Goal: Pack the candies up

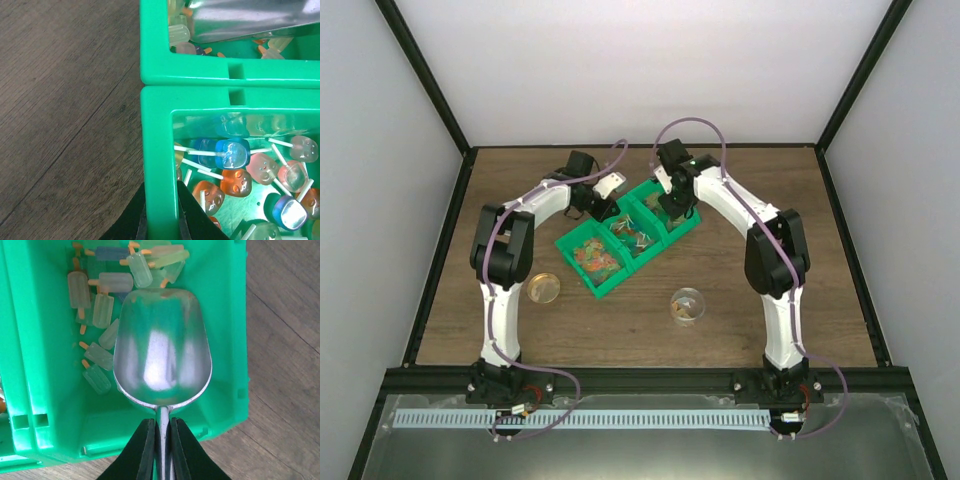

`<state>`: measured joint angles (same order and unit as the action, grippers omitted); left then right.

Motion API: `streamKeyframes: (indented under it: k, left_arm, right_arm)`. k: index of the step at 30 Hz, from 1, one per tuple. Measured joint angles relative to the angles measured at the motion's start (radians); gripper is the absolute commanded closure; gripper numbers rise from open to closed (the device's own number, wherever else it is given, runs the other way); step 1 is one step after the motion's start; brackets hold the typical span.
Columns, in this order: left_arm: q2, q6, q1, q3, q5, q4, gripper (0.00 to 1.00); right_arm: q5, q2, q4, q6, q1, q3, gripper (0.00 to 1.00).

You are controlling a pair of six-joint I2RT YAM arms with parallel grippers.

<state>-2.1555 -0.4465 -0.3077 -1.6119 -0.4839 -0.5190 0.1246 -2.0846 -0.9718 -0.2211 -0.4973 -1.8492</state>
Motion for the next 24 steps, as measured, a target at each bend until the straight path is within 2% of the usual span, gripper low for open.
streamKeyframes:
  k: [4,13,24]
  left_arm:
    - [0.0,-0.005,0.0,0.0,-0.002,-0.001,0.96]
    - [-0.006,-0.027,0.003,-0.012,-0.003,-0.015,0.96]
    - [-0.028,-0.065,0.011,-0.048,-0.036,-0.061,0.96]
  right_arm:
    - [0.008,0.013,0.065,0.024,-0.003,0.05,0.99]
    - [-0.016,0.07,0.372,0.039,-0.004,0.259,0.99]
    - [-0.038,0.232,0.839,0.047,-0.002,0.693,0.99]
